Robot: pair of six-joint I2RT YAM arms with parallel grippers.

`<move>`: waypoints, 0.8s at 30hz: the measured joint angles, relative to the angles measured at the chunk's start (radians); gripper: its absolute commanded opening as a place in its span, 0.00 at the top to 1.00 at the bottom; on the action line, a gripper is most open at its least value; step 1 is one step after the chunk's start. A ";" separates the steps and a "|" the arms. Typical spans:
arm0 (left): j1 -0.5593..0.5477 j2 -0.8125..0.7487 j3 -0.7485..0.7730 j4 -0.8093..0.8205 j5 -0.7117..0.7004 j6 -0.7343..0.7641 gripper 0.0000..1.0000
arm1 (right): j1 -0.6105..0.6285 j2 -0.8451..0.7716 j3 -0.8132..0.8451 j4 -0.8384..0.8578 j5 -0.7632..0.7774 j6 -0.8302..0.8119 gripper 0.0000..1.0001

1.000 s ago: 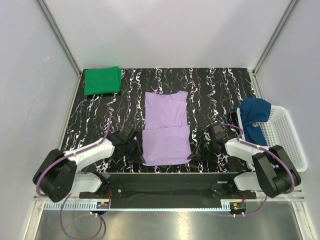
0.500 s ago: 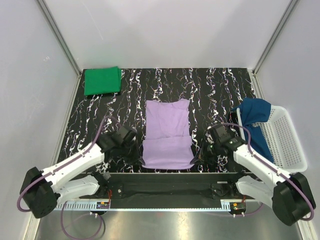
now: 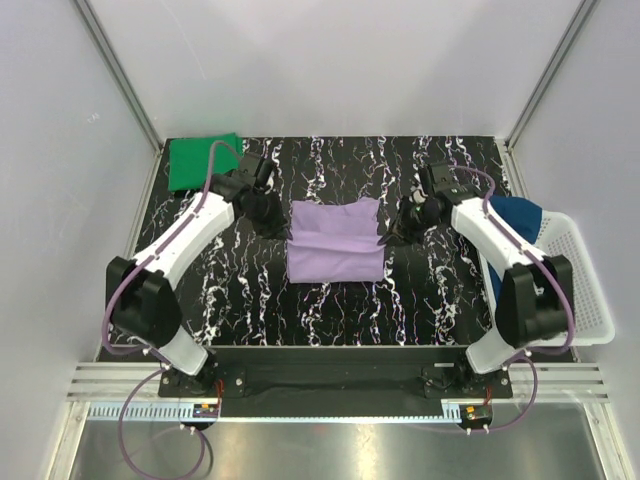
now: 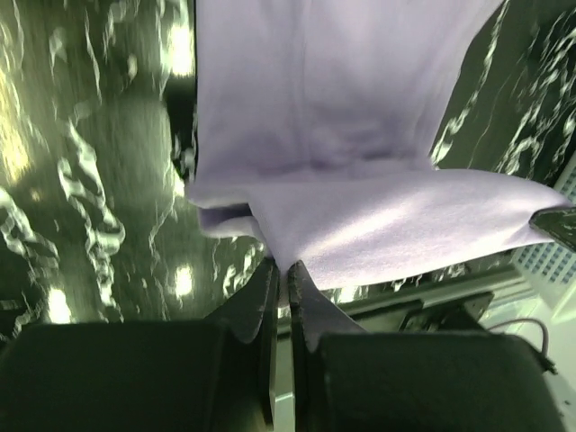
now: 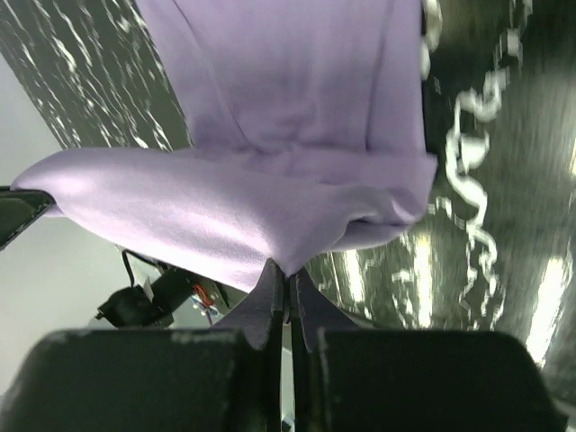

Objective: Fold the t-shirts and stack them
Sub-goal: Fold the tshirt

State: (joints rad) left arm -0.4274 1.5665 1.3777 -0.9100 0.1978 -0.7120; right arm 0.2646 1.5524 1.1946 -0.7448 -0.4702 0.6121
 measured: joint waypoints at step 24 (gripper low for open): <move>0.259 0.679 0.753 0.169 0.042 0.112 0.51 | -0.181 0.997 1.265 -0.165 -0.012 -0.173 0.39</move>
State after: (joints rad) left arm -0.1680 2.2456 2.1304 -0.7406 0.2398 -0.6003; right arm 0.0834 2.5496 2.4592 -0.9100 -0.4820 0.4393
